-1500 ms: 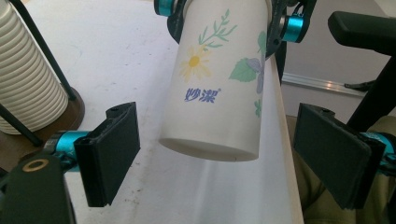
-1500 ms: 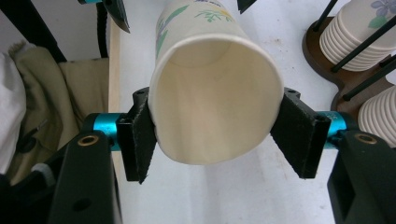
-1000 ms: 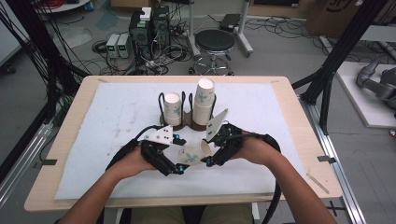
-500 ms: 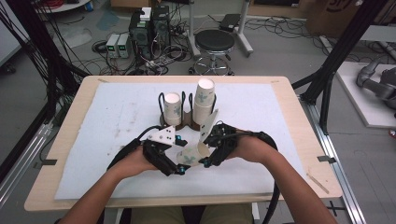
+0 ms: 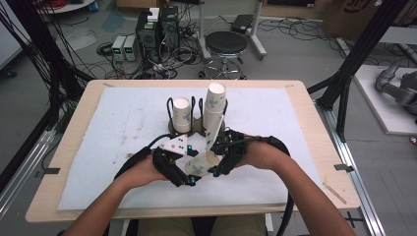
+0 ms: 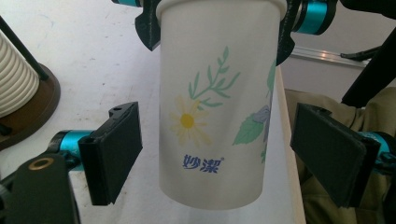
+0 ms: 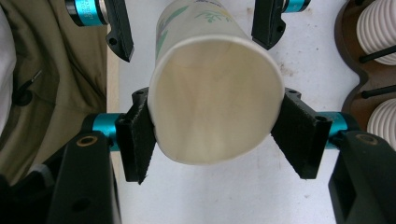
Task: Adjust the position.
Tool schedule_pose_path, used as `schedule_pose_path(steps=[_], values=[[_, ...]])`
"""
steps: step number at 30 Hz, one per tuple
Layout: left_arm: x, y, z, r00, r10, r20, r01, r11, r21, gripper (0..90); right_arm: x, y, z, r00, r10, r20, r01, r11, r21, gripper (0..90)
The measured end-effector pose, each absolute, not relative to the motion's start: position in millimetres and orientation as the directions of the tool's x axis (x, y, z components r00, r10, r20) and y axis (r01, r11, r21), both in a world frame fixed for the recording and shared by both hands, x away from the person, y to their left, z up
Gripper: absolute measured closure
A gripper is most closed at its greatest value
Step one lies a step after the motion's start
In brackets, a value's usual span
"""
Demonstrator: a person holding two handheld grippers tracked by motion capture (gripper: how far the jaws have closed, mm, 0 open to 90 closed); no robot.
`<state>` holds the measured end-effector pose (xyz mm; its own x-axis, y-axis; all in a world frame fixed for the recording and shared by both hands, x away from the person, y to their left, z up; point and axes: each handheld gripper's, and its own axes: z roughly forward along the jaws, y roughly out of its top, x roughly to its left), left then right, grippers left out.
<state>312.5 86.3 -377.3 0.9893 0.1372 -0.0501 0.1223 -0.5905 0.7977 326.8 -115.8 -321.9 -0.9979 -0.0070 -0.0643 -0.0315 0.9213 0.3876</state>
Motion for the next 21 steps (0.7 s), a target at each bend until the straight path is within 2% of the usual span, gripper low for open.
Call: schedule_pose_path(steps=[9, 21], values=[[314, 81, -377, 0.991, 0.126, -0.052, 0.12, -0.616, 0.778, 20.1, 327, -111, -323, -0.998, -0.015, -0.061, -0.036, 0.932, 0.362, 35.5], [316, 74, -378, 0.992, 0.114, -0.062, 0.121, -0.643, 0.757, 29.8, 326, -109, -326, -0.999, -0.022, -0.042, -0.035, 0.938, 0.344, 35.5]])
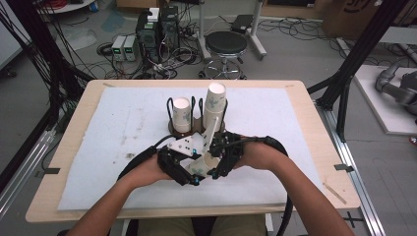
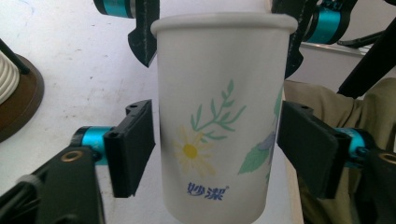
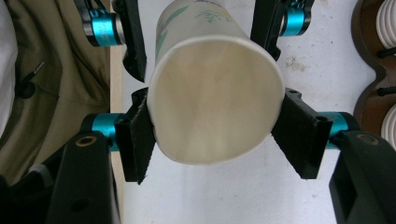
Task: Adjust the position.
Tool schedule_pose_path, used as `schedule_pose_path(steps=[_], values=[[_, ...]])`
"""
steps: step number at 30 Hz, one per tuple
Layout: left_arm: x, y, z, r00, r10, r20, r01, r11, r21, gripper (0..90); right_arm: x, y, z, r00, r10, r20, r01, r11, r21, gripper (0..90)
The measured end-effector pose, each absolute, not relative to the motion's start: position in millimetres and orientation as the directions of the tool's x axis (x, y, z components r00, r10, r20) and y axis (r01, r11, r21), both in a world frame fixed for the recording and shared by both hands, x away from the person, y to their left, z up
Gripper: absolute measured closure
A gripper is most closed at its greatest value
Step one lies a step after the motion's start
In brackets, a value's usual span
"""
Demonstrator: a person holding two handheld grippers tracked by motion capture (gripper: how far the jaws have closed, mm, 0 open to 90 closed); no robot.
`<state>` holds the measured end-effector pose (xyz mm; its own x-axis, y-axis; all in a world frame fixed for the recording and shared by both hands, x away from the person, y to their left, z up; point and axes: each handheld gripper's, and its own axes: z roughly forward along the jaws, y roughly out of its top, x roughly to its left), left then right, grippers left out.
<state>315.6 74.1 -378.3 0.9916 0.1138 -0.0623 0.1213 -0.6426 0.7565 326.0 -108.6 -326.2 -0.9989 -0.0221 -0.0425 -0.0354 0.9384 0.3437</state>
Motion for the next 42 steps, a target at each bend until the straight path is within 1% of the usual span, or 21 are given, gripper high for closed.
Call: schedule_pose_path(steps=[3, 7, 13, 18, 21, 24, 25, 30, 33, 36, 42], values=[[316, 73, -379, 0.991, 0.116, -0.063, 0.124, -0.647, 0.752, 31.7, 326, -108, -327, -0.999, -0.022, -0.041, -0.035, 0.939, 0.343, 35.5], [316, 73, -380, 0.991, 0.116, -0.064, 0.125, -0.653, 0.747, 37.1, 326, -107, -327, -0.999, -0.022, -0.046, -0.036, 0.94, 0.338, 35.5], [316, 72, -380, 0.991, 0.113, -0.066, 0.124, -0.653, 0.747, 37.7, 326, -107, -328, -0.999, -0.021, -0.039, -0.033, 0.938, 0.344, 35.6], [316, 73, -381, 0.99, 0.118, -0.075, 0.134, -0.638, 0.758, 37.4, 326, -111, -328, -1.0, -0.012, -0.023, -0.02, 0.926, 0.376, 34.4], [316, 76, -382, 0.987, 0.135, -0.082, 0.149, -0.617, 0.773, 36.6, 328, -115, -328, -1.0, 0.014, -0.017, 0.006, 0.907, 0.42, 31.1], [318, 81, -385, 0.984, 0.159, -0.084, 0.163, -0.599, 0.784, 35.9, 330, -121, -325, -0.998, 0.056, -0.004, 0.047, 0.863, 0.504, 26.0], [319, 84, -385, 0.983, 0.166, -0.084, 0.167, -0.59, 0.79, 35.6, 332, -124, -324, -0.998, 0.055, -0.008, 0.042, 0.843, 0.537, 25.3], [320, 97, -390, 0.97, 0.225, -0.094, 0.203, -0.529, 0.824, 34.0, 333, -144, -318, -0.989, 0.147, 0.006, 0.114, 0.739, 0.664, 22.3], [320, 105, -394, 0.964, 0.248, -0.096, 0.213, -0.501, 0.839, 34.0, 333, -156, -319, -0.982, 0.191, 0.013, 0.143, 0.687, 0.713, 22.1], [318, 114, -398, 0.954, 0.283, -0.103, 0.23, -0.467, 0.854, 33.7, 332, -170, -322, -0.971, 0.241, 0.014, 0.171, 0.648, 0.742, 22.1], [317, 134, -404, 0.932, 0.341, -0.12, 0.255, -0.385, 0.887, 33.7, 328, -201, -336, -0.935, 0.349, 0.058, 0.252, 0.542, 0.802, 22.1]])
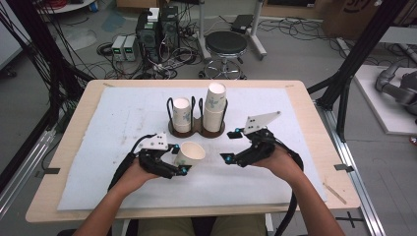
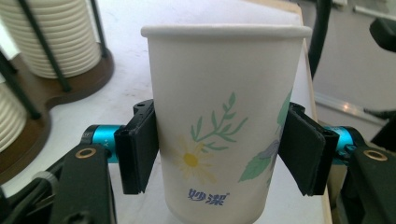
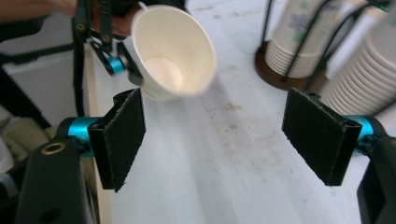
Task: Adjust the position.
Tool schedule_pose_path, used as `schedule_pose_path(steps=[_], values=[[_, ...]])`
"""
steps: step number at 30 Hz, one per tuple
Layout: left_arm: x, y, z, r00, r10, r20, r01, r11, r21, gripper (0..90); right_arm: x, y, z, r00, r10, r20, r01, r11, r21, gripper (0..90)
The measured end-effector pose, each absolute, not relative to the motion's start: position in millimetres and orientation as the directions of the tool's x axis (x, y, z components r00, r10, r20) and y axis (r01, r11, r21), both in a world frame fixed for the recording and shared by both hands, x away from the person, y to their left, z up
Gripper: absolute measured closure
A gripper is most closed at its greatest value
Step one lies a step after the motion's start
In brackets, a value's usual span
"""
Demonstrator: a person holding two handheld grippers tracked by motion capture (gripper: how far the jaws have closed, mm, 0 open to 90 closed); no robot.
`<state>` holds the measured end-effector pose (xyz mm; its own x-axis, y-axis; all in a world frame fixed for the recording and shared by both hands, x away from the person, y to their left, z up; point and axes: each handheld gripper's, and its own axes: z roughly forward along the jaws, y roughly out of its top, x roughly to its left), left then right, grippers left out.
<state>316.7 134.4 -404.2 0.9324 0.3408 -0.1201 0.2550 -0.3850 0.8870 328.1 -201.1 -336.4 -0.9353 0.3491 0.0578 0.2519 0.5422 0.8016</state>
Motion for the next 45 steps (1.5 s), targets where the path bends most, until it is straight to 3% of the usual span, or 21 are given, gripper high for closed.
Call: schedule_pose_path(steps=[8, 15, 32, 45], values=[[316, 156, -411, 0.905, 0.407, -0.124, 0.26, -0.299, 0.918, 33.5, 320, -241, -366, -0.861, 0.503, 0.08, 0.334, 0.44, 0.833, 22.1], [317, 168, -412, 0.886, 0.448, -0.123, 0.243, -0.221, 0.945, 33.2, 313, -258, -385, -0.8, 0.597, 0.054, 0.34, 0.379, 0.861, 22.1], [312, 195, -409, 0.848, 0.521, -0.095, 0.151, -0.065, 0.986, 32.9, 308, -275, -400, -0.737, 0.675, 0.027, 0.329, 0.325, 0.886, 23.0], [310, 210, -411, 0.823, 0.567, -0.039, 0.078, -0.045, 0.996, 32.4, 308, -282, -399, -0.72, 0.693, 0.022, 0.319, 0.303, 0.898, 23.0]])
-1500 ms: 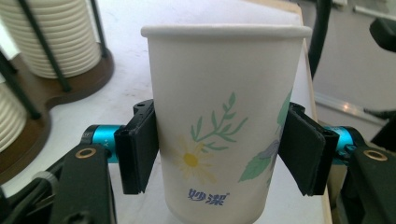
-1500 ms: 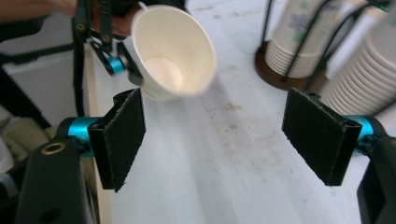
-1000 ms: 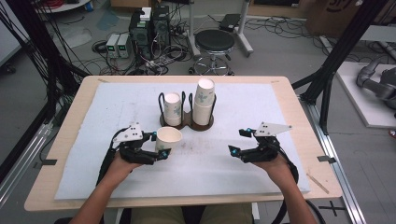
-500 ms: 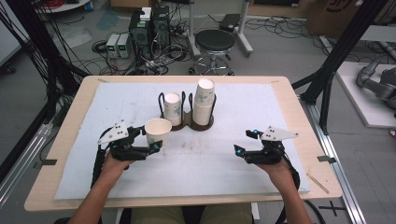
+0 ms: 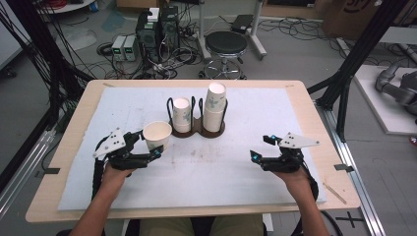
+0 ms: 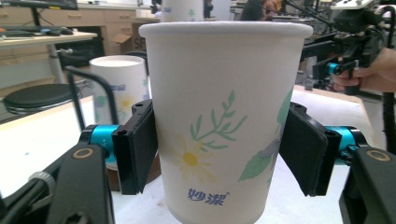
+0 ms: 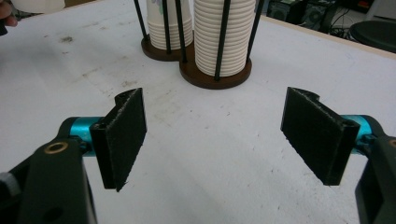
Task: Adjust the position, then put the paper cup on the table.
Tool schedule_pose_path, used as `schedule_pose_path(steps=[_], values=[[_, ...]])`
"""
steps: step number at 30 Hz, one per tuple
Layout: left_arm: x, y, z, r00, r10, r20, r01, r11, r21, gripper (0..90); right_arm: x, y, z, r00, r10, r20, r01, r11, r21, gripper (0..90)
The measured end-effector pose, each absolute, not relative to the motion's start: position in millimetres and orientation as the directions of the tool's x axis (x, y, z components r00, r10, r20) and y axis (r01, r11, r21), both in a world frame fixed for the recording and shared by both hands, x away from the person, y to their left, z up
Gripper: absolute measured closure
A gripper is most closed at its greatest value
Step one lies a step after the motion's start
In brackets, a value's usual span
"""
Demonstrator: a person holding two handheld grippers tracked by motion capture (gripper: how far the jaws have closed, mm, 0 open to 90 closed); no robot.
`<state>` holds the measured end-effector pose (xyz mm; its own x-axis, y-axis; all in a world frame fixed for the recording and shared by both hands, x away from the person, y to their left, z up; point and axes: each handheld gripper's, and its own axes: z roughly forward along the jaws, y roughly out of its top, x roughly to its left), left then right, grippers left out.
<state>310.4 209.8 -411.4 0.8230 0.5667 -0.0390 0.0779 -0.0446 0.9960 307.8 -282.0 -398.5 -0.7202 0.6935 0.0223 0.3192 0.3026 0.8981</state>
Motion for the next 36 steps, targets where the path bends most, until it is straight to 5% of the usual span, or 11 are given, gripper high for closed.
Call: schedule_pose_path(steps=[36], values=[[323, 237, -418, 0.72, 0.691, -0.065, 0.094, -0.005, 0.996, 31.1, 303, -292, -401, -0.703, 0.711, 0.017, 0.311, 0.286, 0.906, 23.0]])
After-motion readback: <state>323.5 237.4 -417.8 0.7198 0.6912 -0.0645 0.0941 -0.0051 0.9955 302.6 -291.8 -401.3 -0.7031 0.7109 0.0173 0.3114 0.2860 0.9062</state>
